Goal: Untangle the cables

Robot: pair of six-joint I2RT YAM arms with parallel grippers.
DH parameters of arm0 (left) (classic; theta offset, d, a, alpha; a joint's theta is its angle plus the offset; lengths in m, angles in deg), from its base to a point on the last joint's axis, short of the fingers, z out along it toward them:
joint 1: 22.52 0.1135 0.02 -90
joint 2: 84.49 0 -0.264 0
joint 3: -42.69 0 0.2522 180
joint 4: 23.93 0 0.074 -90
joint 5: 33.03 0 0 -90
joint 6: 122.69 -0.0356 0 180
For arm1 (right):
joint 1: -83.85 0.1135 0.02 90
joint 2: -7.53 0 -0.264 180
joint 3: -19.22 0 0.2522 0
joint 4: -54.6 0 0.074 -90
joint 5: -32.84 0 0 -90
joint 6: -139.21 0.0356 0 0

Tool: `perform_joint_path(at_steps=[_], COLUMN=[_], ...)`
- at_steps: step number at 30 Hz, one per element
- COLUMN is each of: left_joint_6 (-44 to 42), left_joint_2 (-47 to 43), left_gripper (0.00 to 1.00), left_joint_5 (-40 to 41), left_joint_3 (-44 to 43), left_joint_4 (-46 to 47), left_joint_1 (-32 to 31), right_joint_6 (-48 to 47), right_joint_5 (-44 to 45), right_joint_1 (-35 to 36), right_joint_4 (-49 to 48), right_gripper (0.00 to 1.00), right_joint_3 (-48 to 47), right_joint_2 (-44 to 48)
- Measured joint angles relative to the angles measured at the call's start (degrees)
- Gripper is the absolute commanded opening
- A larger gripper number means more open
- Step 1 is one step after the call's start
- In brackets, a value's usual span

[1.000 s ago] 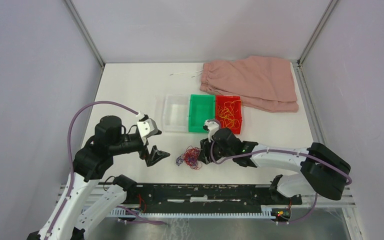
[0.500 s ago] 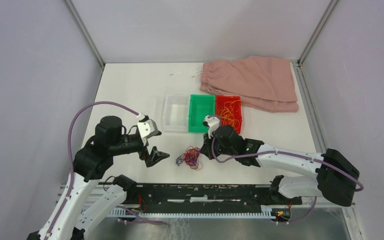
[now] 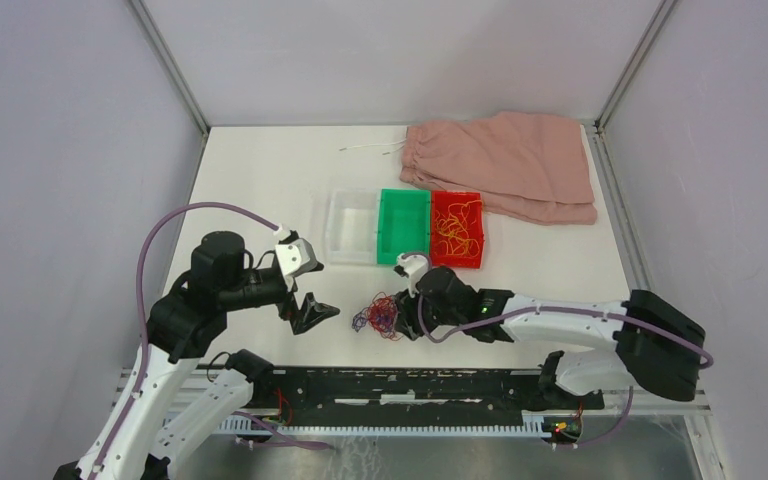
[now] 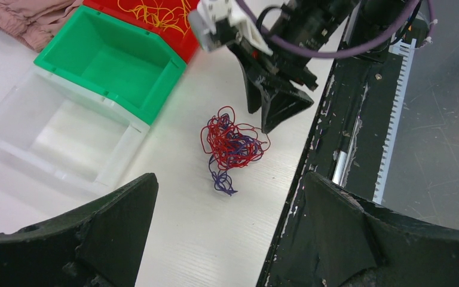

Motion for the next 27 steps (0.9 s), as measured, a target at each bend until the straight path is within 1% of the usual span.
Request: perform_joint_path(at_steps=[2,4,6,8,9,13,15,16,22,23,24,25,26,27], left_joint_6=[0.0,0.0,0.0,0.0,0.0,0.0,0.0,0.0,-1.1,-1.1,-1.2,-1.2,-1.2,-1.2], left_joint_2=[0.0,0.0,0.0,0.0,0.0,-0.3,-0.4,-0.4,-0.4,-0.4,-0.4,-0.4,-0.4,-0.4], left_gripper=[0.99,0.99,0.99,0.99,0.99,0.99,0.99,0.99,0.99,0.99,0.99,0.99,0.99,0.99], left_joint_5=[0.0,0.0,0.0,0.0,0.0,0.0,0.0,0.0,0.0,0.0,0.0,0.0,0.0,0.0], left_joint_3=[0.0,0.0,0.0,0.0,0.0,0.0,0.0,0.0,0.1,0.2,0.3,0.3,0.3,0.3], left_joint_4=[0.0,0.0,0.0,0.0,0.0,0.0,0.0,0.0,0.0,0.0,0.0,0.0,0.0,0.0], left_joint_1=[0.0,0.0,0.0,0.0,0.0,0.0,0.0,0.0,0.0,0.0,0.0,0.0,0.0,0.0], right_joint_6=[0.0,0.0,0.0,-0.1,-0.2,-0.8,-1.1,-1.4,-3.3,-3.7,-4.1,-4.2,-4.4,-4.3], right_joint_5=[0.0,0.0,0.5,1.3,1.8,4.0,4.8,5.2,6.5,6.7,6.8,6.8,6.7,6.7], right_joint_1=[1.0,1.7,2.2,2.3,2.3,2.3,2.3,2.3,2.3,2.3,2.3,2.3,2.3,2.3], right_joint_4=[-1.3,-2.6,-3.5,-4.3,-4.8,-4.0,-2.0,-1.1,5.6,6.4,6.9,7.2,7.3,7.3], right_gripper=[0.46,0.39,0.31,0.21,0.17,0.05,0.01,0.0,0.01,0.08,0.22,0.34,0.42,0.45], right_joint_3=[0.1,0.1,0.1,0.0,0.0,0.0,0.0,0.0,-3.1,-4.1,-4.9,-5.4,-5.7,-5.8], right_joint_2=[-3.7,-7.3,-10.6,-12.0,-12.0,-11.2,-8.6,-6.7,3.8,4.7,5.3,5.6,5.6,5.3])
